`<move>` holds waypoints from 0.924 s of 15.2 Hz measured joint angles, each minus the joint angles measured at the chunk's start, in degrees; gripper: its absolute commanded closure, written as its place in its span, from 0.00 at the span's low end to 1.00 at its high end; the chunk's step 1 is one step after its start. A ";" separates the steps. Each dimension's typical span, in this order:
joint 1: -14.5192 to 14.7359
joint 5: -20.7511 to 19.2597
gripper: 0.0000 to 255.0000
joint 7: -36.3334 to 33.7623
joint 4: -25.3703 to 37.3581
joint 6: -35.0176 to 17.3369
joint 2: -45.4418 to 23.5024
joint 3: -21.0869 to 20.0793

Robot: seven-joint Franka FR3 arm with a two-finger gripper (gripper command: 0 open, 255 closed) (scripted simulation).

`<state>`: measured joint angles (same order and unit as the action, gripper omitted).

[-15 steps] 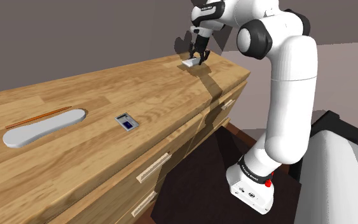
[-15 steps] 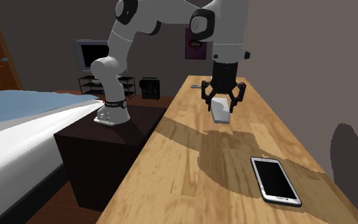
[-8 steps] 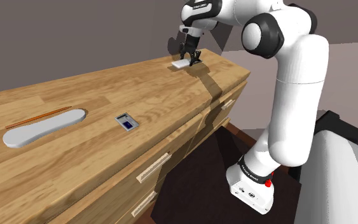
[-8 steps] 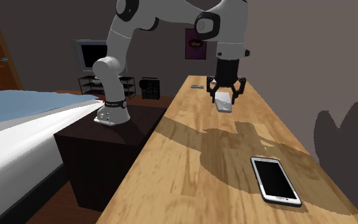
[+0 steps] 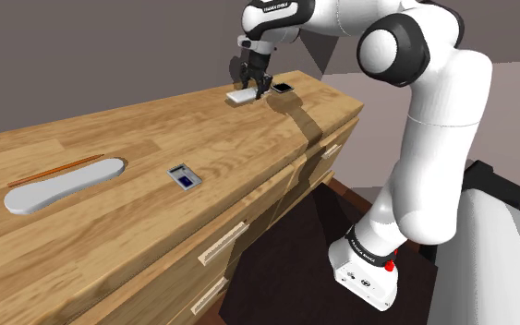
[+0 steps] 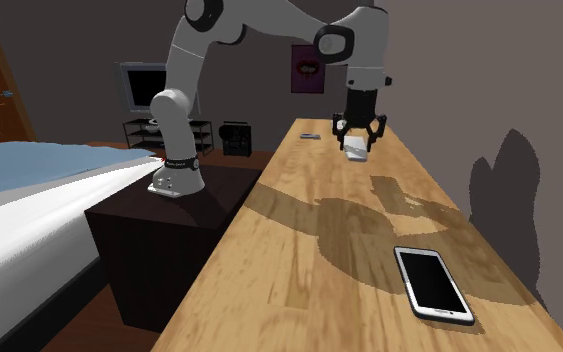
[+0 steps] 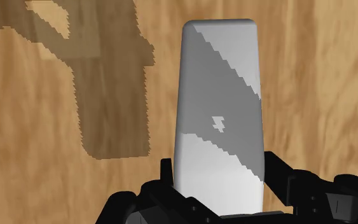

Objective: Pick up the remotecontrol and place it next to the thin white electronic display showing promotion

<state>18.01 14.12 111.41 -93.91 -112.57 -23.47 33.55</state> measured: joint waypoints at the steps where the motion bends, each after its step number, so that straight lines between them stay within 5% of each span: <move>1: 1.13 -0.33 1.00 -1.37 -0.45 -0.10 0.48 -0.22; 14: 11.29 -0.82 1.00 -16.53 3.71 1.04 -1.72 -4.50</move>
<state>29.31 13.30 94.88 -90.20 -111.53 -25.19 29.04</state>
